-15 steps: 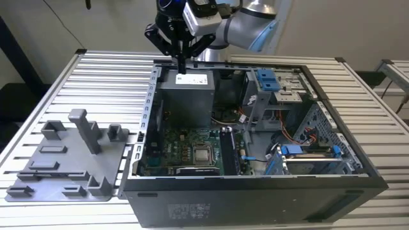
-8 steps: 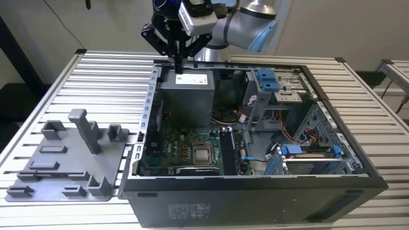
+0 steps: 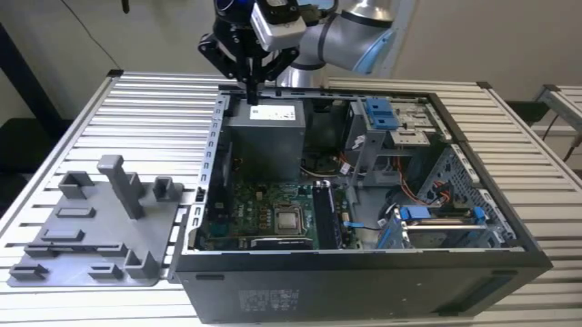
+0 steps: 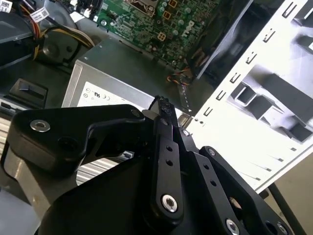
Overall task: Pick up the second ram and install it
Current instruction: 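Reach for the second ram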
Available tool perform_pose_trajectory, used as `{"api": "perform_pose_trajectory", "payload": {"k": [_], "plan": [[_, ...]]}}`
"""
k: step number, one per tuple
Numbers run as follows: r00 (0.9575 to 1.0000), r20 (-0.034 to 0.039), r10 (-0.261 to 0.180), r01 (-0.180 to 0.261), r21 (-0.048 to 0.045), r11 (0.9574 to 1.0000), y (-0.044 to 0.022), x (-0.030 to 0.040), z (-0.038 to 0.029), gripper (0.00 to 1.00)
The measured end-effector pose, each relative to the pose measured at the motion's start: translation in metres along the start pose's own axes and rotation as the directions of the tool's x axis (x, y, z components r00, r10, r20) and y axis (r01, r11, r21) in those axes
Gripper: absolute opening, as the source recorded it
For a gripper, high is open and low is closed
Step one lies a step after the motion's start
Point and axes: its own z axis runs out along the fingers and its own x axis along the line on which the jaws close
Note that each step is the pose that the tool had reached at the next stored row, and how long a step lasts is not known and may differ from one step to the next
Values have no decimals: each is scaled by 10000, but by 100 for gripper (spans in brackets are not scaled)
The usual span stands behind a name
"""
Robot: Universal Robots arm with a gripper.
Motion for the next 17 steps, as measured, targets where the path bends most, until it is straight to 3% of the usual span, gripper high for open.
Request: {"api": "perform_pose_trajectory", "payload": {"k": [17], "plan": [[10000, -10, -2, 2, 2, 10000, -5, 73, -2, 11]]}}
